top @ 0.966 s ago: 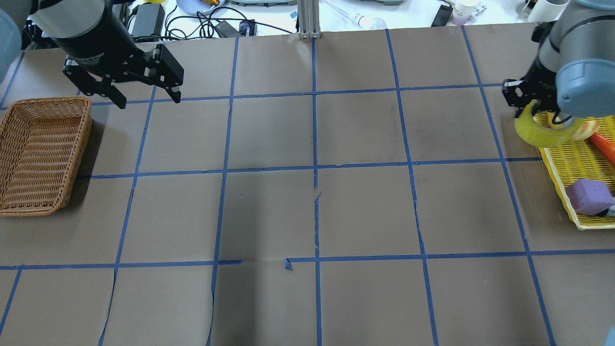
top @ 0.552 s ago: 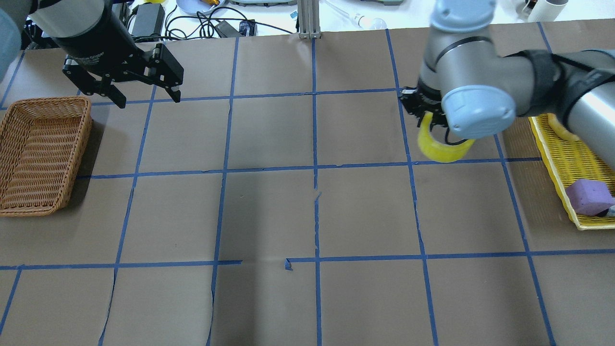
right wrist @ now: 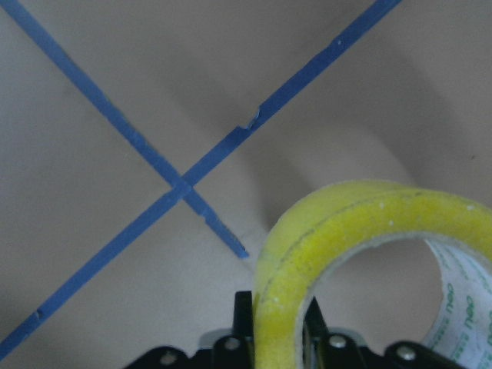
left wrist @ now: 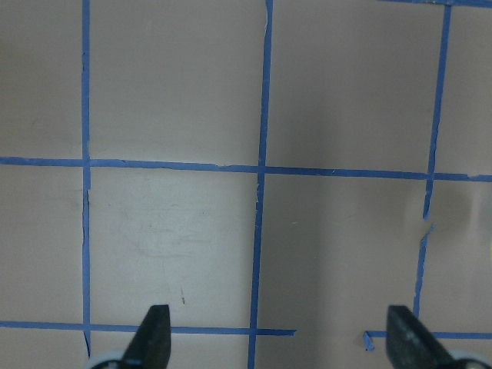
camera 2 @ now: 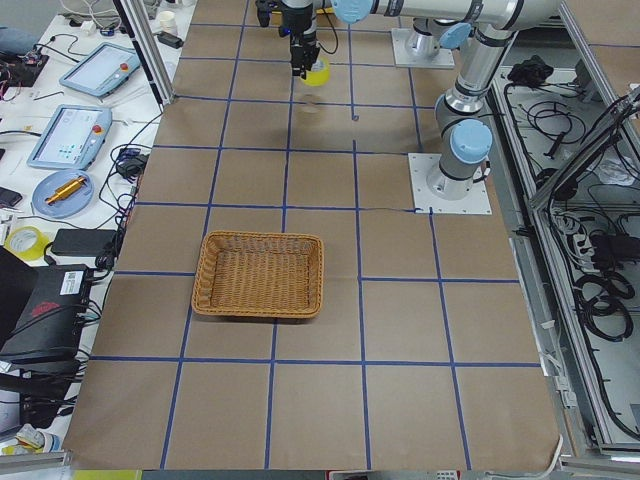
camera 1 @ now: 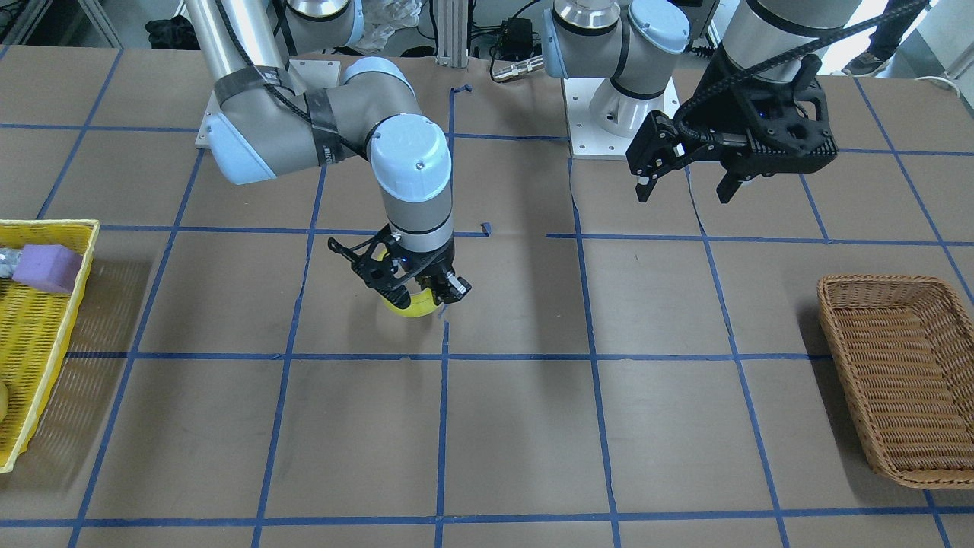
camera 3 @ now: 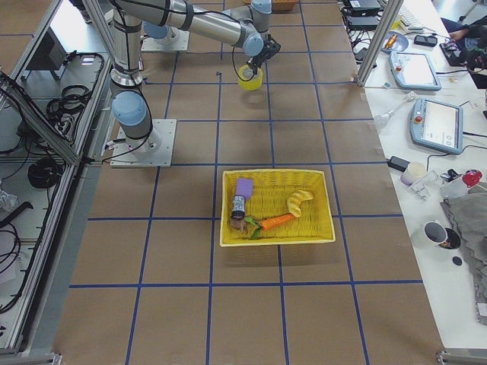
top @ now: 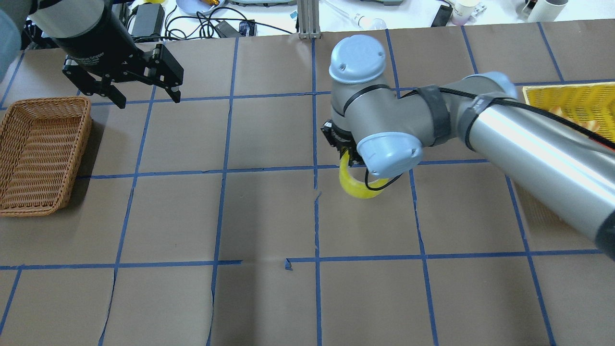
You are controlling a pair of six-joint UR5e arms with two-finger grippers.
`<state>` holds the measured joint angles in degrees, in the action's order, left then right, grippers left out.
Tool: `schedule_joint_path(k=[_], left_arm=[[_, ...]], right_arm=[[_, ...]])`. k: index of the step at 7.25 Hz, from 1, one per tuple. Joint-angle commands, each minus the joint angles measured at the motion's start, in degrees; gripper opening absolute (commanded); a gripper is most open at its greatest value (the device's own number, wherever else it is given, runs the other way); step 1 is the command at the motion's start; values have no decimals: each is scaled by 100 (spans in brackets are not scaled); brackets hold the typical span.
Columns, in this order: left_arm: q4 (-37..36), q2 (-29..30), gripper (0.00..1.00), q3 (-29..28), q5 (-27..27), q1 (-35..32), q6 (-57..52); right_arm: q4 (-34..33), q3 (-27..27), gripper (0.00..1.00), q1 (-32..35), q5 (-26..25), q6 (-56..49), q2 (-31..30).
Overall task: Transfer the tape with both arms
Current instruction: 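Grasp the yellow tape roll with the right gripper and carry it to table center, then release the tape on the table and lift the right gripper while the left gripper approaches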
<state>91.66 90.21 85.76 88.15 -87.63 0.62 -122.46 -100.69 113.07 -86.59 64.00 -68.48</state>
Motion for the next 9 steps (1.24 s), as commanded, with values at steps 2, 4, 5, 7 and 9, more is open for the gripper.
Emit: schedule_joint_path(k=[2, 4, 5, 7, 9], left_arm=[[1, -4, 100, 2, 0, 0, -1], [-8, -4, 100, -6, 0, 9, -1], [-8, -4, 100, -6, 0, 9, -1], [27, -91, 100, 2, -44, 43, -88], [19, -66, 100, 20, -44, 9, -107]], right_arm=[[-664, 6, 34, 251, 133, 86, 501], [-691, 23, 100, 268, 142, 26, 450], [-595, 137, 100, 242, 64, -97, 284], [191, 330, 100, -116, -102, -953, -444], [1071, 454, 100, -1133, -236, -2585, -990]])
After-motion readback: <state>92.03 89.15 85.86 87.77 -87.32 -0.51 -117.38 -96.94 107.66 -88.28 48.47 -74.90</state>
